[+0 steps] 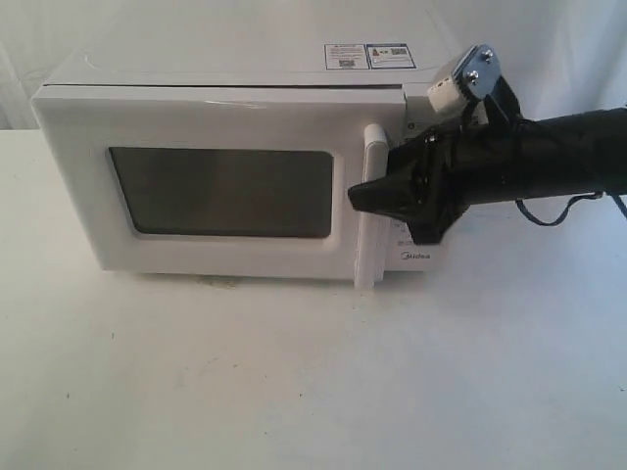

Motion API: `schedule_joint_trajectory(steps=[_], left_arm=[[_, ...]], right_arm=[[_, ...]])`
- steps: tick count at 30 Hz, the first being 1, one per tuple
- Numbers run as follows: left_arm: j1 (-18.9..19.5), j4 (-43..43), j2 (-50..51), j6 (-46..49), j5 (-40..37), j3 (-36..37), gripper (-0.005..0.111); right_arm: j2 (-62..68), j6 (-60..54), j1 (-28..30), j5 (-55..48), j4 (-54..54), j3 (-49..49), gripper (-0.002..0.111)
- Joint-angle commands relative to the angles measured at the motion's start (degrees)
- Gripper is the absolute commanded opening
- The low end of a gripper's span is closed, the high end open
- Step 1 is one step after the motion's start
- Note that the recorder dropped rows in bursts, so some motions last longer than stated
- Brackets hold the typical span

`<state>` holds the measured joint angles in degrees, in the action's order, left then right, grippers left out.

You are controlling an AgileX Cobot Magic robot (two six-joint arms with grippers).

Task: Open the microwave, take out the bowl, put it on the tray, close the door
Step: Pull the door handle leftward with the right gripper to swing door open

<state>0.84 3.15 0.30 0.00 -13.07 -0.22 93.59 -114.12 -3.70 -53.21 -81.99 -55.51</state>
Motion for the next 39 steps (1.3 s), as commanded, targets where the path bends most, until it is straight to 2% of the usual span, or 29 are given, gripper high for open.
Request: schedule_joint_trajectory(steps=[1, 15, 22, 26, 29, 35, 36, 39], left_arm=[[0.17, 0.17, -0.3, 0.0, -0.14, 0.22, 0.0], [0.17, 0.17, -0.3, 0.0, -0.14, 0.22, 0.0], [0.17, 0.17, -0.3, 0.0, -0.14, 0.22, 0.0], [0.17, 0.17, -0.3, 0.0, -0.14, 0.22, 0.0], [0.17, 0.17, -0.3, 0.0, -0.14, 0.22, 0.0], [0.17, 0.17, -0.3, 0.0, -0.14, 0.22, 0.0], [0.17, 0.17, -0.3, 0.0, -0.14, 0.22, 0.0], [0.17, 0.17, -0.3, 0.0, -0.14, 0.22, 0.0]], right_arm=[[1.78, 9.77, -1.04, -4.55, 8.33, -1.13, 0.0], [0.41, 11.82, -0.82, -4.62, 9.85, -1.17, 0.0], [-4.97, 18.41, -0.82, -1.33, 16.33, -1.17, 0.0], [-7.44, 26.72, -0.82, -1.43, 21.54, -1.17, 0.001], [-8.86, 33.34, -0.82, -1.33, 27.16, -1.17, 0.014], [-11.67, 42.98, -0.82, -2.07, 35.79, -1.17, 0.06], [-12.49, 44.64, -0.82, -2.51, 38.32, -1.17, 0.063], [-15.37, 48.37, -0.82, -1.35, 43.47, -1.17, 0.061]])
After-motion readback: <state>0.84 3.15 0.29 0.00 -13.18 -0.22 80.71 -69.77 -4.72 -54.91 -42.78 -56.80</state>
